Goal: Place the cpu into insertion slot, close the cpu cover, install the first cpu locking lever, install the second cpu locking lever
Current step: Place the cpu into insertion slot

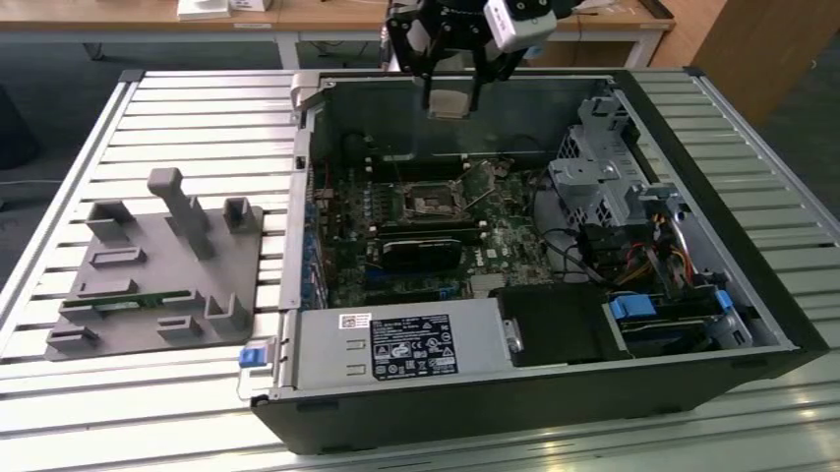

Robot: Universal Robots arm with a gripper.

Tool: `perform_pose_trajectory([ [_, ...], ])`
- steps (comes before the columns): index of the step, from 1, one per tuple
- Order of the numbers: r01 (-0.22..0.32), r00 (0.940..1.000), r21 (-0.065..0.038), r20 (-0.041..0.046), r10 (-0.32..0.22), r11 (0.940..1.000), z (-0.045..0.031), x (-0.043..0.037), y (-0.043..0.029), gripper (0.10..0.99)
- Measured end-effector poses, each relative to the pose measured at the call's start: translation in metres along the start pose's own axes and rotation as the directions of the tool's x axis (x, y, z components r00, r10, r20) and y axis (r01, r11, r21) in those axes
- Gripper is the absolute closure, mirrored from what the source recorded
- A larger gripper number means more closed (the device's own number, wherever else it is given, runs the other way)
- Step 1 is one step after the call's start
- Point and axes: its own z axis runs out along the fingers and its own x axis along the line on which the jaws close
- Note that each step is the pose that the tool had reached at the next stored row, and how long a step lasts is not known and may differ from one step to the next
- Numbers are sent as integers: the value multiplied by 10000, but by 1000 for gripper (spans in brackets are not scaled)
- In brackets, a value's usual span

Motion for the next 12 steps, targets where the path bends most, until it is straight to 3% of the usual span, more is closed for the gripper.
perform_pose_trajectory([
  [12,-302,9995,-6,27,302,9995,6,17,-3,549],
])
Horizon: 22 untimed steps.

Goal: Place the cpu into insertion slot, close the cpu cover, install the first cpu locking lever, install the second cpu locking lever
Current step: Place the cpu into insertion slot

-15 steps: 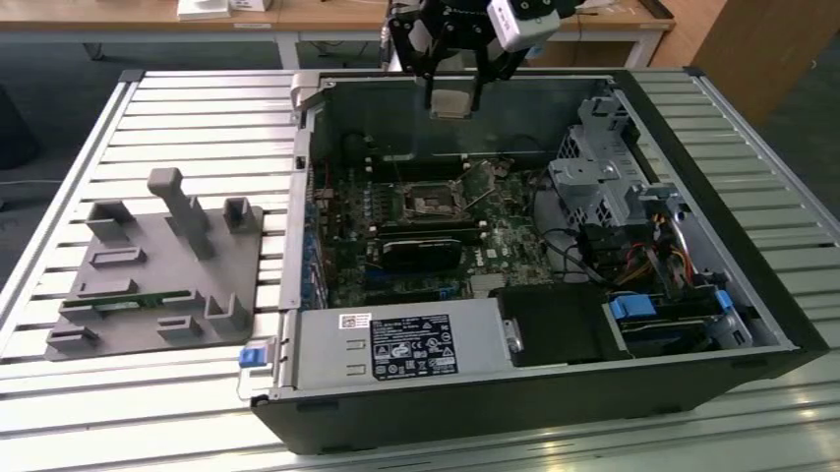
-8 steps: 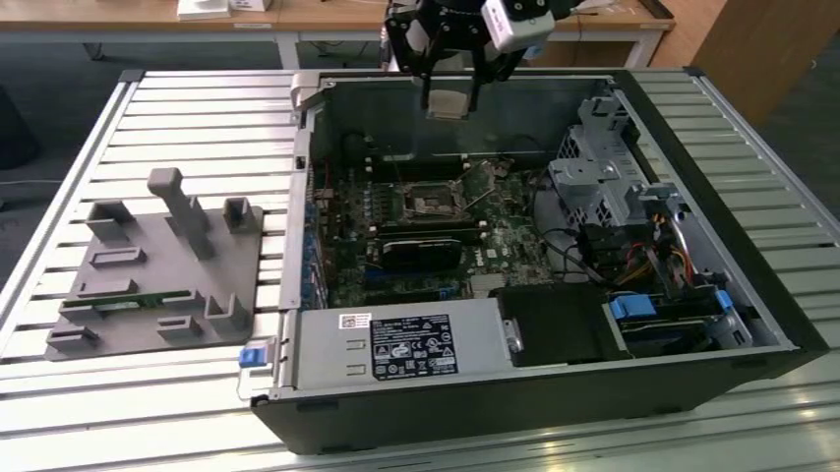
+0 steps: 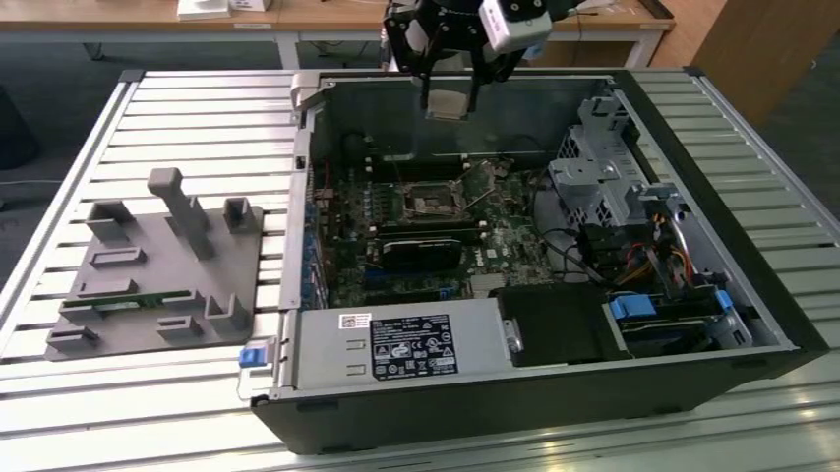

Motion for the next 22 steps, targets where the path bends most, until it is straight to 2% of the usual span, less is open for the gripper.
perform_pose_trajectory([
  [22,-447,9990,-9,39,447,9990,7,6,-2,549],
])
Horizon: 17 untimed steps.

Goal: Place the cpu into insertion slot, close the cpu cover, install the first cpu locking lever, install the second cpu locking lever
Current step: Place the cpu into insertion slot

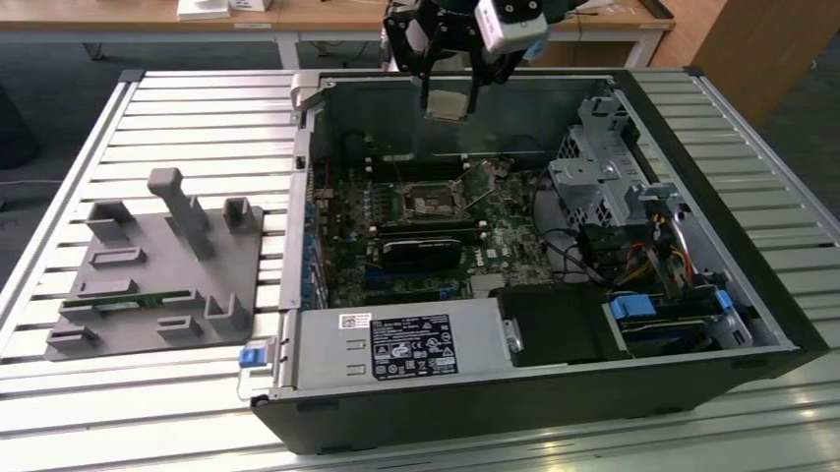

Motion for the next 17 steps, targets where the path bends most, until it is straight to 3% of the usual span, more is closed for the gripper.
perform_pose_trajectory([
  [17,-395,9992,-9,35,395,9992,4,7,-2,549],
])
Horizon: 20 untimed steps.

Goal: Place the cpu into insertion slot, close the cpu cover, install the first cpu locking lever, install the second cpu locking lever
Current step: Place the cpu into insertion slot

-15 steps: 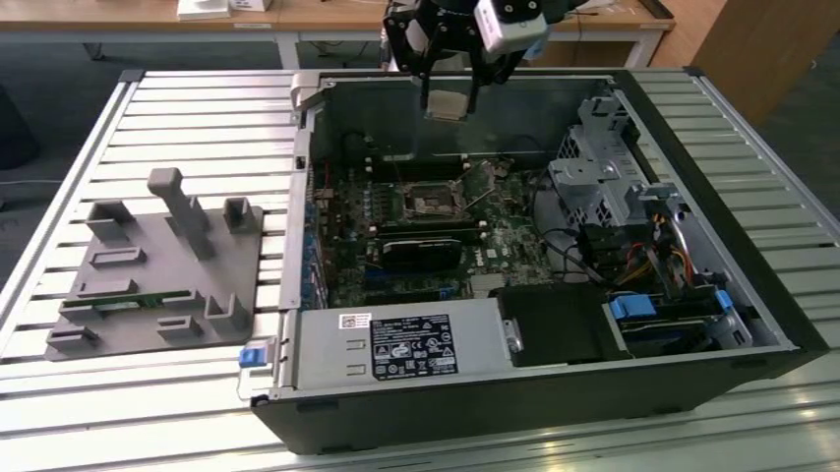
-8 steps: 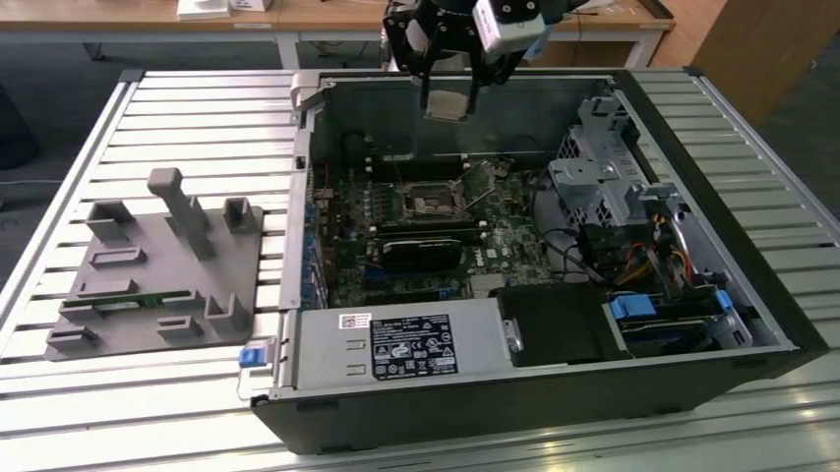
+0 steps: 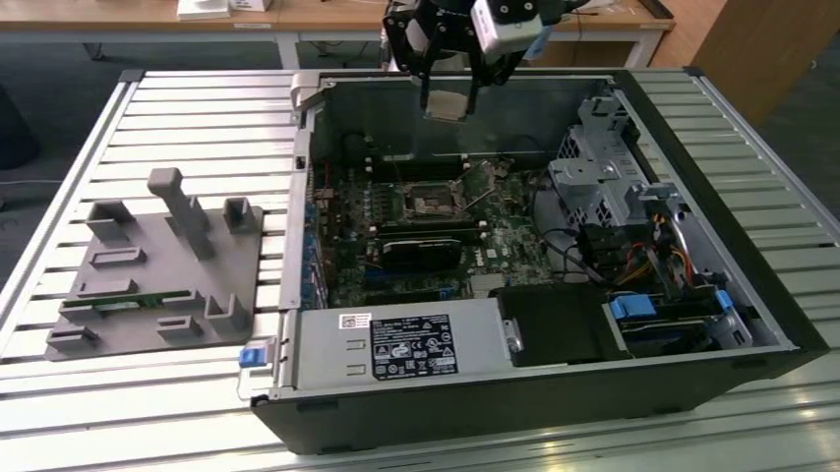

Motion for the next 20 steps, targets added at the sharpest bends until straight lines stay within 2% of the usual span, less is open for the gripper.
perform_pose_trajectory([
  [9,-238,9997,-4,21,238,9997,3,3,-1,549],
  [20,-843,9964,-19,74,843,9964,7,4,-2,549],
])
